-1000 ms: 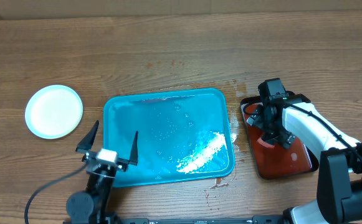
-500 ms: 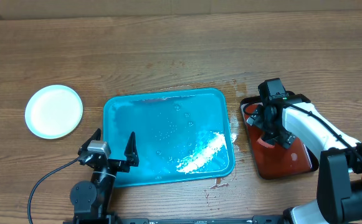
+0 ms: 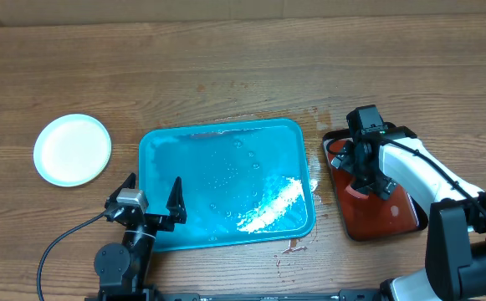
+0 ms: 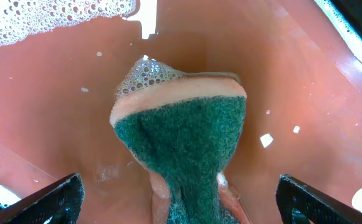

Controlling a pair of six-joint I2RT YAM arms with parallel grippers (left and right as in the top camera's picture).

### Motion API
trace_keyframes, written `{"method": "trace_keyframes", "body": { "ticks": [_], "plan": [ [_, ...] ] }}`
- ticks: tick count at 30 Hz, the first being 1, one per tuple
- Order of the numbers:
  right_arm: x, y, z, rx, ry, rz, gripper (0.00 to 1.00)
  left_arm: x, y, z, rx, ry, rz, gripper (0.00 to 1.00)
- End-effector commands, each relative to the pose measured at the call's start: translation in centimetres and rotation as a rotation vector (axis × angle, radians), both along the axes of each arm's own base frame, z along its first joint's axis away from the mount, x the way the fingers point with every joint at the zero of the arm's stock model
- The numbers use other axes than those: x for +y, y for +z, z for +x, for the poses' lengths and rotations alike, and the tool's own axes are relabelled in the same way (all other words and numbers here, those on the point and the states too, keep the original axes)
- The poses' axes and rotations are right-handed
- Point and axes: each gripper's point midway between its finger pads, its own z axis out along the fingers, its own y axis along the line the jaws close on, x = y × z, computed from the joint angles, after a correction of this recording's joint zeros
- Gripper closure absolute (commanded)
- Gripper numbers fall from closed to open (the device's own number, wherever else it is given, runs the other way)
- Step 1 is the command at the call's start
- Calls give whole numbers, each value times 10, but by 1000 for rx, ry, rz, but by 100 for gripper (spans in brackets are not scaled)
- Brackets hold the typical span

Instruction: Clean dirty plates on tray and stack at the side

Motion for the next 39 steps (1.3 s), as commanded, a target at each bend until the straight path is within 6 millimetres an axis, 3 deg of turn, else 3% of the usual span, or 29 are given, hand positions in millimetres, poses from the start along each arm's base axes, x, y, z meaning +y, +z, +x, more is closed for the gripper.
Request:
{"method": "trace_keyframes", "body": {
  "ticks": [1, 16, 19, 21, 26, 31, 32, 35, 39],
  "plan": [
    [-2, 1, 0, -3, -4, -1, 0, 1, 0, 0, -1, 8, -8, 0],
    [-9, 2, -1, -1, -2, -46, 0, 1, 0, 0, -2, 8, -8, 0],
    [-28, 8, 8, -41, -3, -161, 0, 1, 0, 0, -1, 8, -8, 0],
    [-34, 11, 14, -43, 108, -215, 0, 1, 0, 0, -1, 8, -8, 0],
    [-23, 24, 58, -100, 669, -298, 0, 1, 0, 0, -1, 8, -8, 0],
    [-13, 75, 110, -382, 709, -381, 0, 1, 0, 0, -1, 8, -8, 0],
    [-11, 99, 123, -486, 685, -397, 0, 1, 0, 0, -1, 8, -8, 0],
    [-9, 141, 133, -635, 649, -424, 0, 1, 0, 0, -2, 8, -8, 0],
    [-9, 191, 134, -787, 611, -452, 0, 1, 0, 0, -2, 8, -8, 0]
  ]
}}
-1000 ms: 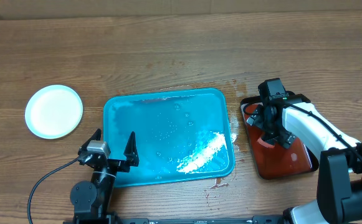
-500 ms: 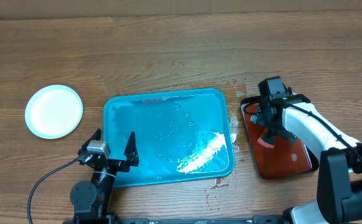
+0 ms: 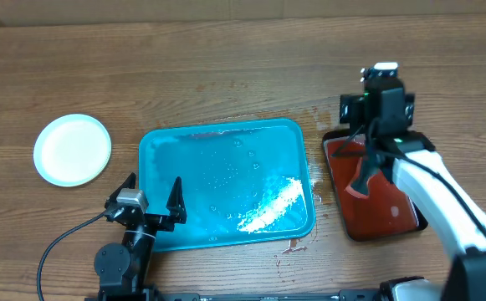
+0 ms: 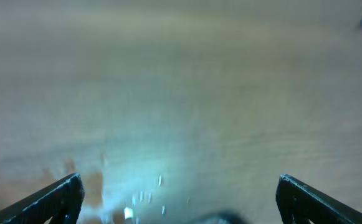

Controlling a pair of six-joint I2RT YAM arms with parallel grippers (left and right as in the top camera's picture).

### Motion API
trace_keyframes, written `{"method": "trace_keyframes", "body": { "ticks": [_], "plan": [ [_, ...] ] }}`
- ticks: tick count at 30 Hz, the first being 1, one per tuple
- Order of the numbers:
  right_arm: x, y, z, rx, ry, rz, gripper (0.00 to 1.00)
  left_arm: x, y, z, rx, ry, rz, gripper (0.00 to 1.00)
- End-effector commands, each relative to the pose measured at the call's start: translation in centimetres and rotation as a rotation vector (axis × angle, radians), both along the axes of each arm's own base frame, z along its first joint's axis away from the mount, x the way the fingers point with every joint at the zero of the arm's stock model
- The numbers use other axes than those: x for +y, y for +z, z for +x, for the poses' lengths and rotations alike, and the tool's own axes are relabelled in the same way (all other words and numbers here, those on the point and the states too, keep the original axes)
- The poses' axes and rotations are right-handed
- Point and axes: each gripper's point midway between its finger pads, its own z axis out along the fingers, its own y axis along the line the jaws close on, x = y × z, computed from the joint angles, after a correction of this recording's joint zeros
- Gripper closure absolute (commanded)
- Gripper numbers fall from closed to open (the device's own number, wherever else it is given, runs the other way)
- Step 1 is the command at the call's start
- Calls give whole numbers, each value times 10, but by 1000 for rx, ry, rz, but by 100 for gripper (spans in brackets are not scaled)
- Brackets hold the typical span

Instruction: Clean dirty plates on tray and stack at the side

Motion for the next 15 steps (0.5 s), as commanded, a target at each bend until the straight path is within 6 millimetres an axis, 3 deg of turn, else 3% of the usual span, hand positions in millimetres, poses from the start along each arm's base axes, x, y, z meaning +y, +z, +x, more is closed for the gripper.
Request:
{"method": "trace_keyframes", "body": {
  "ticks": [1, 8, 12, 15],
  "plan": [
    [-4, 52, -4, -135, 5, -9, 0, 1, 0, 0, -2, 8, -8, 0],
    [-10, 142, -38, -382, -31, 100, 0, 1, 0, 0, -1, 8, -8, 0],
    [-16, 198, -74, -543, -39, 161, 0, 1, 0, 0, -2, 8, -8, 0],
    [-16, 225, -101, -621, -10, 186, 0, 1, 0, 0, -1, 8, -8, 0]
  ]
}}
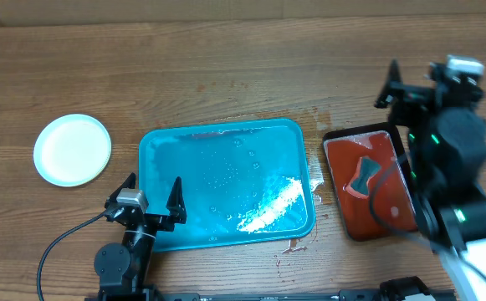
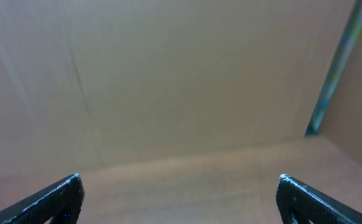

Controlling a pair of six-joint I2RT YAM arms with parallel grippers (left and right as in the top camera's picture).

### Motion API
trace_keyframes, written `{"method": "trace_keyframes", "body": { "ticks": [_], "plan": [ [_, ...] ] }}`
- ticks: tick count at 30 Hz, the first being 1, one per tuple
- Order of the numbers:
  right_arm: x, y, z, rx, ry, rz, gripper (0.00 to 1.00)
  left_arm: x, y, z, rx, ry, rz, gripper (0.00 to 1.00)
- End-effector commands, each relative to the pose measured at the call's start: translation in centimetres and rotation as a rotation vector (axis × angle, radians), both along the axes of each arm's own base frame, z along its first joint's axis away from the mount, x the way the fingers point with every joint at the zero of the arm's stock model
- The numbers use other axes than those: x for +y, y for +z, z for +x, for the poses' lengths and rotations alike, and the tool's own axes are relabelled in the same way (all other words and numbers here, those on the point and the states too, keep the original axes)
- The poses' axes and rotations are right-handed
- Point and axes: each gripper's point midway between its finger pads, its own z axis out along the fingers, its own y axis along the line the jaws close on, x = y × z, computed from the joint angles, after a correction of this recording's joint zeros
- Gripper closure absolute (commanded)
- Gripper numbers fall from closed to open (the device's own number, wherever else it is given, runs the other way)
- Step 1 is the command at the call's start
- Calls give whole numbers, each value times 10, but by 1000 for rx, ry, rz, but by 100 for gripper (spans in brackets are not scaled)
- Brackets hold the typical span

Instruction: Clean dirty plates on tray and stack at the side

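A white plate (image 1: pixel 72 149) lies on the table to the left of the blue tray (image 1: pixel 155 150). The tray holds only water drops and a streak of foam. My left gripper (image 1: pixel 152 203) stands open at the tray's front left corner with nothing in it. My right gripper (image 1: pixel 410 84) is raised high at the right, above the far end of the red basin (image 1: pixel 393 213). In the right wrist view this gripper (image 2: pixel 179 186) is open and empty, its fingertips (image 2: pixel 59 198) wide apart, facing a cardboard wall. A green and orange sponge (image 1: pixel 364 176) lies loose in the red basin.
Spilled water wets the wood between the blue tray and the red basin (image 1: pixel 316 180). A cardboard wall (image 2: pixel 181 74) bounds the far side of the table. The left arm's cable (image 1: pixel 58 247) loops over the front edge.
My right arm has risen and shifted right, away from the red basin. Its camera now faces the back wall instead of the wet table. The sponge, plate and left gripper are unchanged.
First my right gripper was down in the red basin, open on either side of the foamy sponge. Then it was above the basin's far edge with the sponge left behind. Now it is high at the right. The plate stayed beside the tray throughout.
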Motion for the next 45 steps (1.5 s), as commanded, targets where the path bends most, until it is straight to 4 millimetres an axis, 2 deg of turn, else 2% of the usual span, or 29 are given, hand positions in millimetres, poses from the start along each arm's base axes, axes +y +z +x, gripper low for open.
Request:
{"method": "trace_keyframes", "body": {
  "ticks": [1, 4, 7, 12, 16, 21, 26, 28, 29, 34, 38, 42, 45],
  "plan": [
    [-2, 37, -35, -112, 29, 47, 0, 1, 0, 0, -2, 8, -8, 0],
    [3, 50, -64, -149, 87, 56, 0, 1, 0, 0, -1, 8, -8, 0],
    [11, 55, -91, -166, 162, 68, 0, 1, 0, 0, -1, 8, -8, 0],
    [9, 62, -128, -216, 185, 257, 0, 1, 0, 0, -1, 8, -8, 0],
    [4, 58, -154, -243, 185, 392, 0, 1, 0, 0, -1, 8, -8, 0],
    [2, 38, -174, -281, 201, 412, 0, 1, 0, 0, -1, 8, -8, 0],
    [4, -5, -170, -279, 205, 509, 0, 1, 0, 0, -1, 8, -8, 0],
    [6, -25, -162, -285, 206, 569, 0, 1, 0, 0, -2, 8, -8, 0],
    [7, -44, -154, -299, 209, 602, 0, 1, 0, 0, -2, 8, -8, 0],
    [11, -87, -127, -337, 220, 661, 0, 1, 0, 0, -1, 8, -8, 0],
    [14, -124, -114, -305, 210, 708, 0, 1, 0, 0, -2, 8, -8, 0],
    [14, -150, -108, -276, 190, 747, 0, 1, 0, 0, -2, 8, -8, 0],
    [12, -160, -106, -254, 172, 741, 0, 1, 0, 0, -2, 8, -8, 0]
  ]
}}
